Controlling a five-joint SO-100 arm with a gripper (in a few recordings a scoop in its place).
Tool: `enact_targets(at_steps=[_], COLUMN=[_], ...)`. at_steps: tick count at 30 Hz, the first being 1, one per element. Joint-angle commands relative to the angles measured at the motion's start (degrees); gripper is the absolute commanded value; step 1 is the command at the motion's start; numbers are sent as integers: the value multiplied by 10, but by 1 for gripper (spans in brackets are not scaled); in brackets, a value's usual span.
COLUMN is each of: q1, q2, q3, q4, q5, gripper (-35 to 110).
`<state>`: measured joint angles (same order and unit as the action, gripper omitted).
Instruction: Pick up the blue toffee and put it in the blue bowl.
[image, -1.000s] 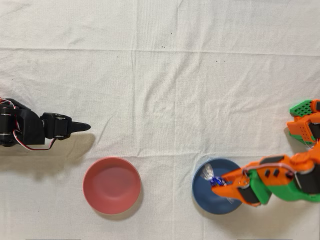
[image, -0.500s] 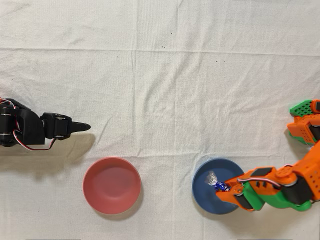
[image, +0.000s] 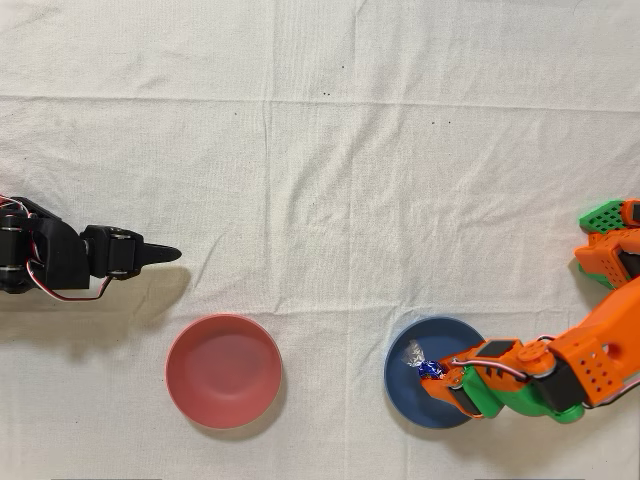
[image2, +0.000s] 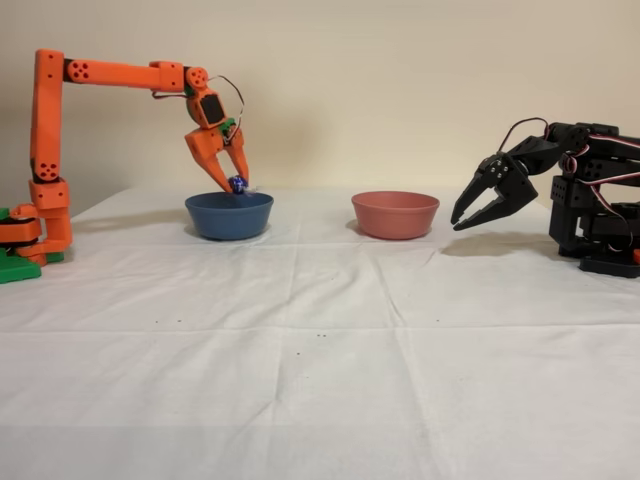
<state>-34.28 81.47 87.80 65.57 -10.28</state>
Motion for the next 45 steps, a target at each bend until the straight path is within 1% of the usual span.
enact_targets(at_steps=[1,8,10,11,14,20,22,24,28,32,36,41,44,45], q1=[-17,-33,-34,-35,-39,-39,-26,-12,1,11,33,91,131,144], q2=[17,18,20,21,23,33,56,74,89,124,174,241,278,290], q3=[-9,-11,-12,-14,-19,-26,-7,-1,0,28,59,78,96,104], q4=[3,-2,1,4,14,43,30,23,29,33,43,59,66,67], q5=[4,16,24,26,20,-13,-18,-23,-27,-25,-52,-82,-93,-94], gripper=[11,12,15,19,39,61,58,57,55,48,43,31,28,24])
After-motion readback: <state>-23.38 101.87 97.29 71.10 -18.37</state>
